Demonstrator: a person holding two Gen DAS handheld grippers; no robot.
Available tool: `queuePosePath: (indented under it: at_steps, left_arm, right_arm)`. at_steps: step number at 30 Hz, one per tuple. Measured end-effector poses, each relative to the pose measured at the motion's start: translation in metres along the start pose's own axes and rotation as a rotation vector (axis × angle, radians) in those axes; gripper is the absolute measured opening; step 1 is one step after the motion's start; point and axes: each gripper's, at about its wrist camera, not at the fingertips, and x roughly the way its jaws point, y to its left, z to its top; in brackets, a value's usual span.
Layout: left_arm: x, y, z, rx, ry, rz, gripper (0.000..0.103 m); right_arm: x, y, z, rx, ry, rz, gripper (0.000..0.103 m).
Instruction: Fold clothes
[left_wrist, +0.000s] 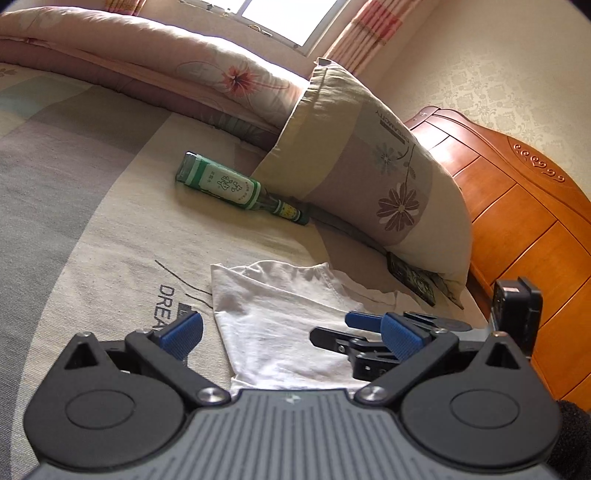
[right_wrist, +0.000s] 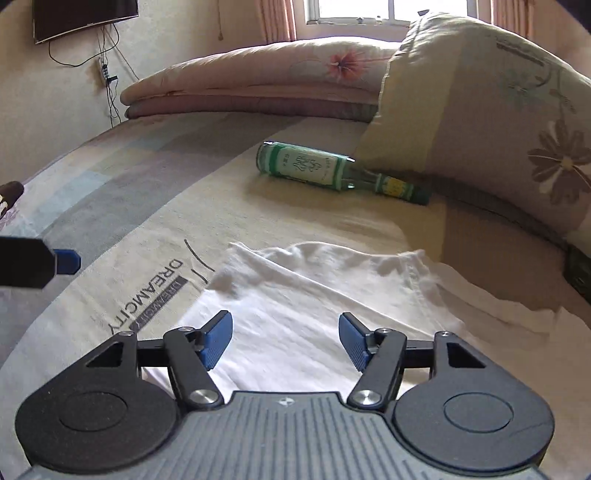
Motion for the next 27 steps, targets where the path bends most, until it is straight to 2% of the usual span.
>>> queuePosePath:
  at_steps: [5, 8, 11, 13, 14, 15, 19, 22, 24, 27]
  left_arm:
    - [0.016, -0.029, -0.008, 0.088, 0.050, -0.015, 0.102]
    - [0.026, -0.042, -0.014, 0.119, 0.082, -0.012, 0.102]
    - [0.032, -0.056, -0.020, 0.156, 0.105, -0.017, 0.102]
    - [0.034, -0.067, -0.024, 0.182, 0.115, -0.036, 0.102]
    - [0.036, -0.071, -0.026, 0.190, 0.122, -0.049, 0.102]
    - [0.037, -0.076, -0.028, 0.198, 0.130, -0.059, 0.102]
    - [0.042, -0.090, -0.034, 0.233, 0.149, -0.071, 0.102]
    - [0.042, -0.098, -0.037, 0.254, 0.152, -0.077, 0.102]
    - [0.042, -0.103, -0.039, 0.263, 0.156, -0.090, 0.102]
    - [0.043, -0.115, -0.042, 0.292, 0.164, -0.102, 0.102]
  right_arm:
    - [-0.026, -0.058, -0.038, 0.198, 0.023, -0.086, 0.071]
    - [-0.033, -0.085, -0.063, 0.318, 0.076, -0.090, 0.072]
    - [-0.059, -0.095, -0.076, 0.381, 0.037, -0.066, 0.074]
    - [-0.075, -0.097, -0.080, 0.386, -0.020, -0.059, 0.081]
    - [-0.081, -0.098, -0.082, 0.379, -0.048, -0.063, 0.089]
    - [-0.080, -0.101, -0.085, 0.387, -0.038, -0.079, 0.093]
    - [-0.075, -0.115, -0.100, 0.445, 0.061, -0.156, 0.093]
    - [-0.099, -0.102, -0.112, 0.396, 0.022, -0.163, 0.094]
    - [-0.113, -0.090, -0.120, 0.358, 0.001, -0.150, 0.099]
    - [-0.121, -0.075, -0.139, 0.339, 0.056, -0.147, 0.099]
